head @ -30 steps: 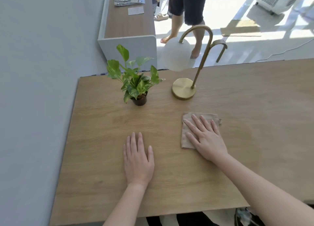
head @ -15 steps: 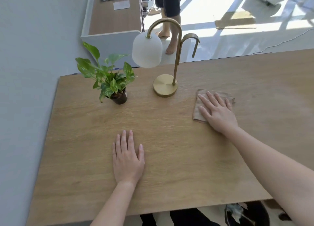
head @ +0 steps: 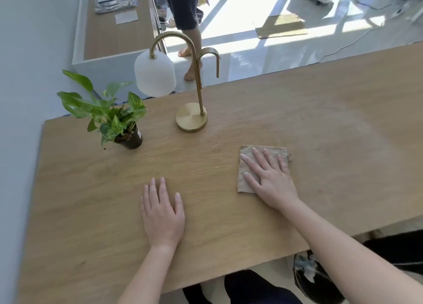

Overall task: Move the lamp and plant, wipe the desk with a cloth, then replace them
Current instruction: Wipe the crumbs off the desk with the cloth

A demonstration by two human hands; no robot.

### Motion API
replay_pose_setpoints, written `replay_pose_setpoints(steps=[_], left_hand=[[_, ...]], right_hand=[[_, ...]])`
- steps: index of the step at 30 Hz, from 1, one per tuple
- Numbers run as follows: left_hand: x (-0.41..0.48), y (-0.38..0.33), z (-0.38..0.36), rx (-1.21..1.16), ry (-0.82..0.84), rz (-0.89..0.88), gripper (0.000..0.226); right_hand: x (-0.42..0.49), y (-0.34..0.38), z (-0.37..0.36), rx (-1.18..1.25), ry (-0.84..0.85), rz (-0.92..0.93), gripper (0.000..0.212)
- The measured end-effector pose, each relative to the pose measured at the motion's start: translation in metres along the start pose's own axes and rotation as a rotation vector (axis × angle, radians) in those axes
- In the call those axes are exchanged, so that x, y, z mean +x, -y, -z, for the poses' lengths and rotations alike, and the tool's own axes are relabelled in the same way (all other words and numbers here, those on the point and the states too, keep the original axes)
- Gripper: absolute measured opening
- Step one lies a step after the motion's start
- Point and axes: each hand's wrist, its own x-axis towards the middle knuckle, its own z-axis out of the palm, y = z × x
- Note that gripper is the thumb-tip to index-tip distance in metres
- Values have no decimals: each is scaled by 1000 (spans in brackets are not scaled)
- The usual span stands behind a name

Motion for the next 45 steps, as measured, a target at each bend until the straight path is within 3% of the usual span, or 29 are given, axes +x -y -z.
replay_pose_setpoints(steps=[5,12,17,21,27,34,40,45], left_hand=[[-2,-41,-18,71,79,-157,70],[-8,-38,-22,103,70,-175,71],[-9,-49,-22,91,82,-180,69],[-8,-47,-22,86,84,-184,69],[-7,-41,-23,71,77,-189,68],[-11,-27,-12,-6,153,-237,69],[-18,38,7,0,114,-210,66],[-10,111,31,36,67,-76,65]], right_hand=[[26,-52,22,20,2,-128,59],[-60,-57,-2,99,-10,-349,60],[-102,-5,-26,86,0,-284,58],[-77,-32,-12,29,-19,-179,59],[-83,-81,1,120,-63,-500,63],[-149,-35,-34,161,-154,-736,66],[-147,36,-53,164,-144,-753,65],[-111,33,-33,129,-81,-586,63]])
